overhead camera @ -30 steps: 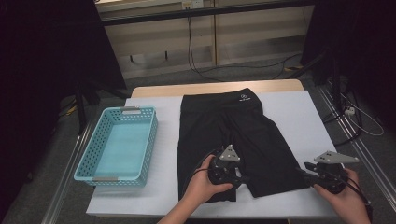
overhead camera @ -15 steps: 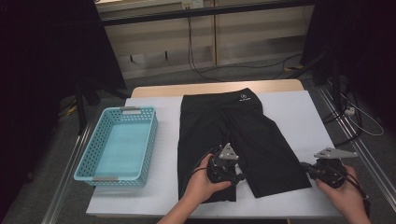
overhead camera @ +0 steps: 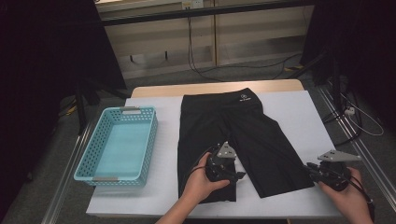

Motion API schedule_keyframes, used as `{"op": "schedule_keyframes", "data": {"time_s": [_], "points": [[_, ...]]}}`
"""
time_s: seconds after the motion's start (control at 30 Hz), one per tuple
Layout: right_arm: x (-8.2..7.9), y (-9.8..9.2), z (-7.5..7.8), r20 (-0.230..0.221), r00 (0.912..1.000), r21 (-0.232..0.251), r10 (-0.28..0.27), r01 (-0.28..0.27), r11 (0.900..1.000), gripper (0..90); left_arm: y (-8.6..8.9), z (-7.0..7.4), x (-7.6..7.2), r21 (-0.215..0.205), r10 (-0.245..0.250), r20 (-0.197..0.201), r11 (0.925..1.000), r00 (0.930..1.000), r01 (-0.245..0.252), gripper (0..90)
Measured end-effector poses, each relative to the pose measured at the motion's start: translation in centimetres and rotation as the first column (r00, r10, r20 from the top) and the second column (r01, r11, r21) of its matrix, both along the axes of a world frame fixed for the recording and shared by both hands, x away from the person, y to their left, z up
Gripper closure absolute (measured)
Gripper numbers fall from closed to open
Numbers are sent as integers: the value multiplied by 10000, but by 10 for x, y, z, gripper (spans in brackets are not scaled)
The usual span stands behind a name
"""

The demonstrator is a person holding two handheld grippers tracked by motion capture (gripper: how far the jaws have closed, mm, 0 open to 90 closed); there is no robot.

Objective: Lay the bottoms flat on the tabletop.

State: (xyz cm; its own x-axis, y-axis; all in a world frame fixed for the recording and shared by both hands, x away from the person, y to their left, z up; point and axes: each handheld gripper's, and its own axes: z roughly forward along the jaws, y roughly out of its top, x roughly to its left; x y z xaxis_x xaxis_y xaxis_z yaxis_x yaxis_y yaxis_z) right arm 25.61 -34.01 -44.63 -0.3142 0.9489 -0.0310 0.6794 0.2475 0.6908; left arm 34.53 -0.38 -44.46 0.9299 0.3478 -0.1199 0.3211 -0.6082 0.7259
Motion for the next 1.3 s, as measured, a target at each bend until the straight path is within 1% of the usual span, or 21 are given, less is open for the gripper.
{"op": "schedule_keyframes", "data": {"time_s": [0.07,0.17,0.27,0.33,0.47,0.5,0.53,0.57,0.67,0.73,0.77,0.8,0.83,0.87,0.9,0.97,1.0,1.03,1.07,1.13,1.3], "points": [[-1,3,4,232,9997,-4,123,-123,9999,711,0,0,0,25,33,19,10000,10000,-34,350],[-1,12,7,450,9983,94,361,-366,9993,669,-1,0,0,-17,44,88,10000,10000,-44,330],[1,18,7,449,9975,106,541,-546,9984,605,-4,0,-1,-13,1,46,10000,10000,-1,328],[3,20,6,453,9977,84,500,-504,9987,570,-7,-2,-2,-52,90,30,9999,10000,-90,339],[5,17,5,531,9981,147,300,-308,9994,571,-15,-4,0,21,504,84,9987,9987,-504,380],[5,16,6,527,9983,193,253,-263,9995,584,-18,-4,1,91,674,202,9977,9975,-676,382],[4,14,6,524,9984,204,217,-228,9995,605,-20,-3,1,290,861,502,9957,9950,-876,381],[4,12,5,510,9985,241,185,-198,9995,609,-21,-3,2,68,801,325,9967,9963,-803,383],[3,8,2,286,9995,250,130,-137,9996,640,-25,-5,3,177,947,450,9953,9945,-956,402],[3,5,-1,49,10000,199,23,-24,9998,662,-27,-8,5,262,949,184,9951,9953,-954,455],[4,4,-3,-83,10000,233,-10,12,9997,675,-28,-10,5,305,996,168,9945,9949,-1000,467],[3,3,-4,-57,10000,432,1,1,9991,707,-28,-9,5,434,976,178,9942,9951,-983,474],[3,3,-4,-108,9999,499,2,4,9988,735,-29,-8,5,403,966,81,9945,9953,-968,494],[3,3,-3,-190,9998,610,-1,13,9981,780,-29,-8,5,341,915,-142,9953,9957,-910,525],[2,2,-3,-246,9997,687,97,-80,9976,837,-28,-7,5,319,834,-334,9961,9960,-823,604],[2,2,-3,-320,9993,818,208,-181,9965,880,-29,-8,5,285,744,-326,9969,9967,-735,668],[1,2,-3,-347,9990,839,266,-236,9962,893,-28,-7,6,353,655,-487,9973,9967,-638,705],[1,2,-2,-374,9989,846,288,-256,9961,897,-28,-7,7,197,528,-1012,9985,9935,-510,793],[1,2,-2,-388,9988,860,302,-268,9959,899,-29,-9,6,21,476,-1206,9989,9916,-477,897],[-1,2,-2,-461,9986,984,261,-215,9949,900,-30,-6,6,253,452,-1124,9988,9926,-426,900],[-4,-4,0,-467,9986,1233,236,-177,9922,900,-26,-2,6,499,435,-1484,9981,9880,-365,900]]}}
